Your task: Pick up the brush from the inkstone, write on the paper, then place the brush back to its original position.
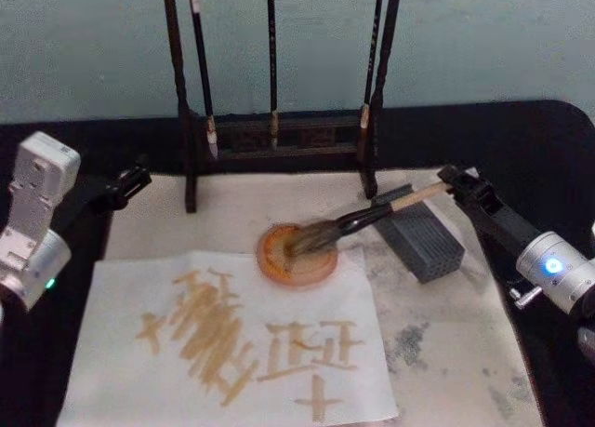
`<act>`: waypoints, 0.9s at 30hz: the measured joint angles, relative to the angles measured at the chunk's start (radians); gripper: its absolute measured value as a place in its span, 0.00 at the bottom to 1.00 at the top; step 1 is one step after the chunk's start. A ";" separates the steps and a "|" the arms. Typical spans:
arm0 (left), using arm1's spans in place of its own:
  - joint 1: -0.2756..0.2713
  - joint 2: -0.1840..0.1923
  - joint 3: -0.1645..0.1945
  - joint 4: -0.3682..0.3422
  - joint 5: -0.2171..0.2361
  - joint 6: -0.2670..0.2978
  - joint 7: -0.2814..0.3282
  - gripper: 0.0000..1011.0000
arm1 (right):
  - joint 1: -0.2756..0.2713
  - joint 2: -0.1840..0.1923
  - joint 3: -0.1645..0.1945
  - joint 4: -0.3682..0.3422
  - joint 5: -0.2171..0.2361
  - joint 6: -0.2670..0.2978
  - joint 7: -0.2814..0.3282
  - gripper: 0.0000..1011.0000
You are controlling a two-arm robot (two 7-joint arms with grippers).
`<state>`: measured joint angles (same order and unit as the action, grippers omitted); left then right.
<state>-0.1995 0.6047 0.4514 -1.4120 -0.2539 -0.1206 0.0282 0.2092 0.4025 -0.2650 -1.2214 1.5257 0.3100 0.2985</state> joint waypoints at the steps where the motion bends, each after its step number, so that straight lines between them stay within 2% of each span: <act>1: 0.000 0.000 0.000 0.000 0.000 0.000 0.000 0.99 | 0.000 0.000 0.000 0.000 0.000 0.000 0.000 0.23; 5: 0.000 0.000 0.000 0.000 0.000 0.000 0.000 0.99 | 0.000 0.000 0.000 0.000 0.000 0.000 0.000 0.16; 27: 0.000 0.000 0.000 0.000 0.000 0.000 0.000 0.99 | -0.002 0.007 -0.006 -0.006 0.003 -0.006 0.001 0.16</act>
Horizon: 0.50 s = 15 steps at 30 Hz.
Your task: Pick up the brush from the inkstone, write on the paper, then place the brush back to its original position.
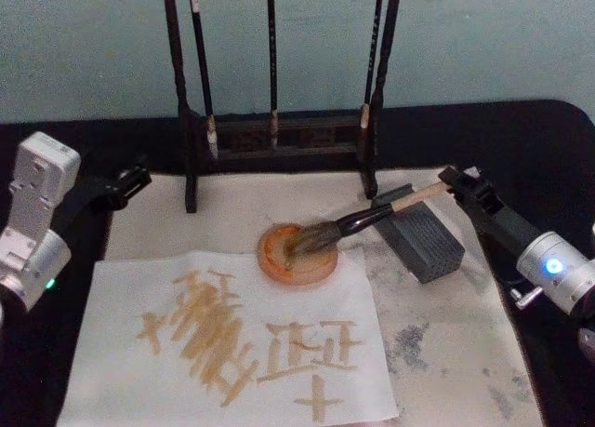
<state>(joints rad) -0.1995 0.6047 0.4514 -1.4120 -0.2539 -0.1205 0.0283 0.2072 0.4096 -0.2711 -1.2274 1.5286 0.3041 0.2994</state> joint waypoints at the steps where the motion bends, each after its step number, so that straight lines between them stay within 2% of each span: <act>1: 0.000 0.000 0.000 0.000 0.000 0.000 0.000 0.99 | -0.001 0.002 -0.001 -0.002 0.002 -0.001 0.001 0.16; 15: 0.000 0.000 0.000 0.000 0.000 0.000 0.000 0.99 | -0.010 0.031 -0.002 -0.050 0.066 -0.012 0.017 0.16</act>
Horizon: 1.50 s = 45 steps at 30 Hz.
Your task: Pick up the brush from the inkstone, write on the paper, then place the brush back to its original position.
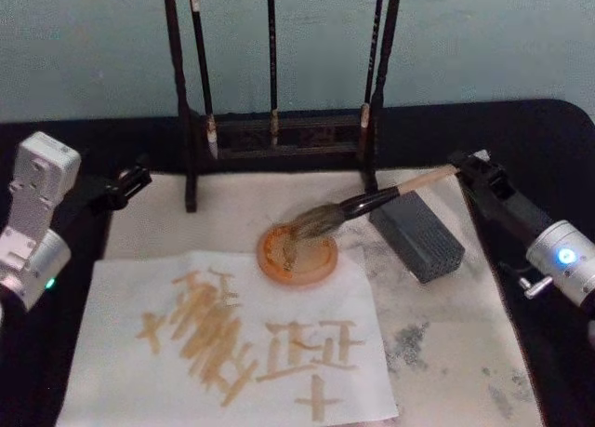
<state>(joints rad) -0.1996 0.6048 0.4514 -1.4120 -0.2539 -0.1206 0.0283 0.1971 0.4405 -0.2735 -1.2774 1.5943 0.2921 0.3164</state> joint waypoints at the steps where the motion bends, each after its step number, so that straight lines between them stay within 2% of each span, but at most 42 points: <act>1: 0.000 0.000 0.000 0.000 0.000 0.000 0.000 0.99 | -0.002 0.005 0.001 -0.006 0.007 -0.001 0.001 0.16; 6: 0.000 0.000 0.000 0.000 0.000 0.000 0.000 0.99 | -0.024 0.023 0.004 -0.049 0.027 -0.007 0.005 0.16; 10: 0.000 0.000 0.000 0.000 0.000 0.000 0.000 0.99 | -0.039 0.041 0.001 -0.089 0.026 -0.023 0.005 0.16; 13: 0.000 0.000 0.000 0.000 0.000 0.000 0.000 0.99 | -0.049 0.060 -0.006 -0.125 0.009 -0.038 0.003 0.16; 16: 0.000 0.000 0.000 0.000 0.000 0.000 0.000 0.99 | -0.062 0.094 -0.021 -0.183 -0.028 -0.058 -0.006 0.16; 23: 0.000 0.000 0.000 0.000 0.000 0.000 0.000 0.99 | -0.067 0.188 -0.073 -0.333 -0.158 -0.092 -0.036 0.16; 29: 0.000 0.000 0.000 0.000 0.000 0.000 0.000 0.99 | -0.043 0.243 -0.121 -0.415 -0.260 -0.109 -0.052 0.16; 30: 0.000 0.000 0.000 0.000 0.000 0.000 0.000 0.99 | -0.034 0.256 -0.137 -0.433 -0.291 -0.112 -0.058 0.16; 37: 0.000 0.000 0.000 0.000 0.000 0.000 0.000 0.99 | -0.004 0.289 -0.194 -0.491 -0.390 -0.114 -0.064 0.16; 39: 0.000 0.000 0.000 0.000 0.000 0.000 0.000 0.99 | 0.007 0.298 -0.221 -0.519 -0.445 -0.111 -0.060 0.16; 44: 0.000 0.000 0.000 0.000 0.000 0.000 0.000 0.99 | 0.021 0.305 -0.256 -0.561 -0.541 -0.113 -0.051 0.16; 45: 0.000 0.000 0.000 0.000 0.000 0.000 0.000 0.99 | 0.027 0.305 -0.268 -0.572 -0.576 -0.114 -0.049 0.16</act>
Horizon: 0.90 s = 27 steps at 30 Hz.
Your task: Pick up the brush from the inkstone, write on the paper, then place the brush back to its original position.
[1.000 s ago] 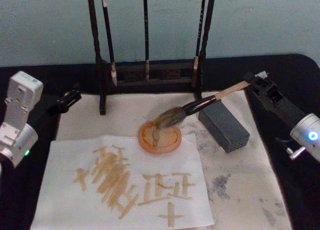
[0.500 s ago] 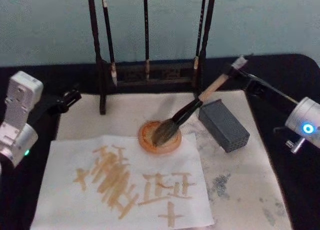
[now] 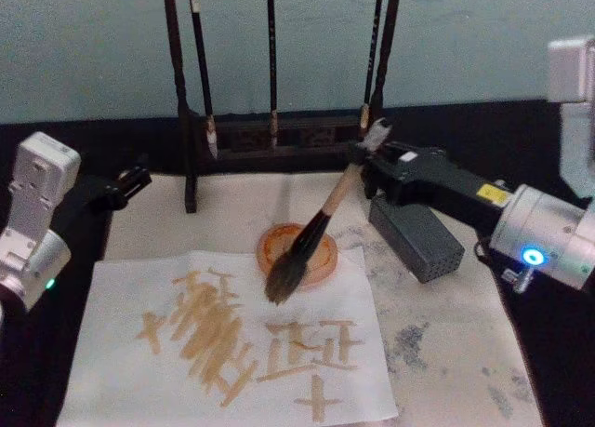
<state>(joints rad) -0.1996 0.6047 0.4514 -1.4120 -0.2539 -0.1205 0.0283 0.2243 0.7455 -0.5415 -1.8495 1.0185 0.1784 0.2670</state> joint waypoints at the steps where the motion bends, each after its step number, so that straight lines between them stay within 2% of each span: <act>1: 0.000 0.000 0.000 0.000 0.000 0.000 0.000 0.99 | 0.003 0.000 -0.006 -0.004 -0.018 0.000 0.000 0.16; 2: 0.000 0.000 0.000 0.000 0.000 0.000 0.000 0.99 | 0.003 0.000 -0.006 -0.004 -0.018 0.000 0.000 0.16; 3: 0.000 0.000 0.000 0.000 0.000 0.000 0.000 0.99 | 0.012 -0.001 -0.023 -0.014 -0.063 -0.001 0.003 0.16; 6: 0.000 0.000 0.000 0.000 0.000 0.000 0.000 0.99 | 0.023 -0.003 -0.042 -0.021 -0.110 0.001 0.012 0.16; 10: 0.000 0.000 0.000 0.000 0.000 0.000 0.000 0.99 | 0.035 -0.010 -0.057 -0.022 -0.149 0.008 0.031 0.16; 16: 0.000 0.000 0.000 0.000 0.000 0.000 0.000 0.99 | 0.046 -0.025 -0.064 -0.023 -0.180 0.015 0.058 0.16; 27: 0.000 0.000 0.000 0.000 0.000 0.000 0.000 0.99 | 0.054 -0.072 -0.072 -0.005 -0.196 0.040 0.096 0.16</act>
<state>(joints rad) -0.1995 0.6047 0.4514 -1.4120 -0.2539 -0.1206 0.0283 0.2783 0.6733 -0.6135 -1.8546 0.8230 0.2183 0.3629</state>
